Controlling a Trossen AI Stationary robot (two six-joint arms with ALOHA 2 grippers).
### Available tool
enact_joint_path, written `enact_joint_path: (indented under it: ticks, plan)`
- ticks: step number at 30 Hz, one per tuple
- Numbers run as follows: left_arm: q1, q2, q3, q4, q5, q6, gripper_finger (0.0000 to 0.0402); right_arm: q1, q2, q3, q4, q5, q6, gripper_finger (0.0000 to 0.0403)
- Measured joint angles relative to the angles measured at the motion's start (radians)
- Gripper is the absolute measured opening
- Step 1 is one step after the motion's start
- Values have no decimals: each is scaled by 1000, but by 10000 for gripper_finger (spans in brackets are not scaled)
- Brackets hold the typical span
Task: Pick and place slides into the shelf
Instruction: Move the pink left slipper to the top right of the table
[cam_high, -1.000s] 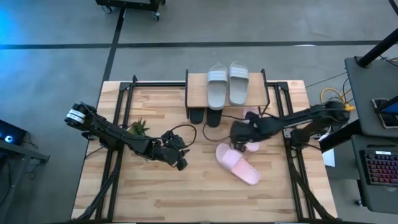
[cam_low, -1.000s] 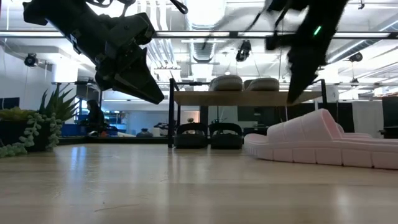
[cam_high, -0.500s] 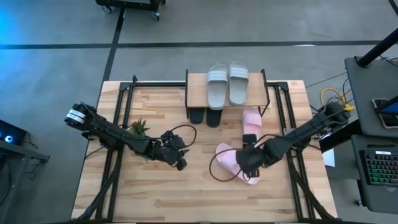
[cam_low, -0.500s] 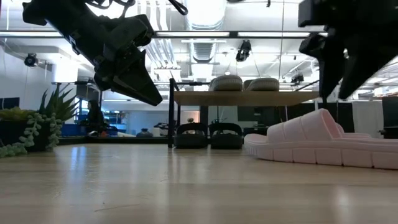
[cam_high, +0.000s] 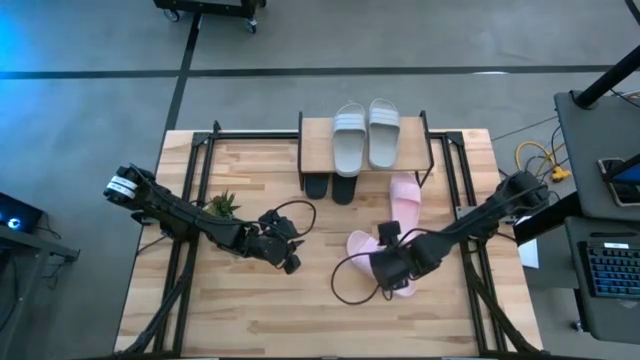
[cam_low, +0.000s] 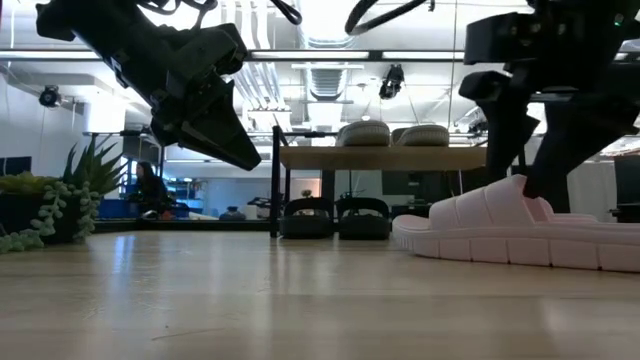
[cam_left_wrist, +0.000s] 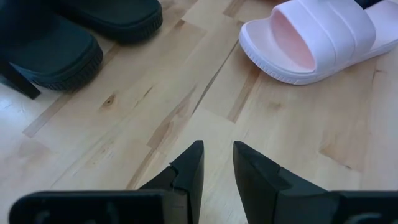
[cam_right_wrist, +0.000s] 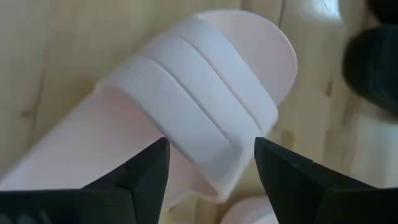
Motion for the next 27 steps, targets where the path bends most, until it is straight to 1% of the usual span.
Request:
enact_joint_path:
  ticks: [3,5,7,11,15,18,21,23,27]
  plan:
    - [0,0,0,-2,0,0,72,0,17,0,33,-15,-9,207]
    - [0,0,0,-2,0,0,72,0,28,0,40,-14,-10,186]
    - [0,0,0,-3,0,0,72,0,35,0,43,-13,-11,155]
    - [0,0,0,-5,1,0,72,-1,48,0,47,7,-11,82]
    - [0,0,0,-6,1,0,72,-5,46,0,46,70,40,21]
    - [0,0,0,-6,1,0,72,-24,25,15,-4,112,166,15]
    - [0,0,0,-5,3,0,72,-40,1,44,-102,242,328,14]
    - [0,0,0,-6,3,0,72,-62,-10,57,-144,286,404,14]
    - [0,0,0,-5,4,7,72,-116,-7,50,-146,302,412,14]
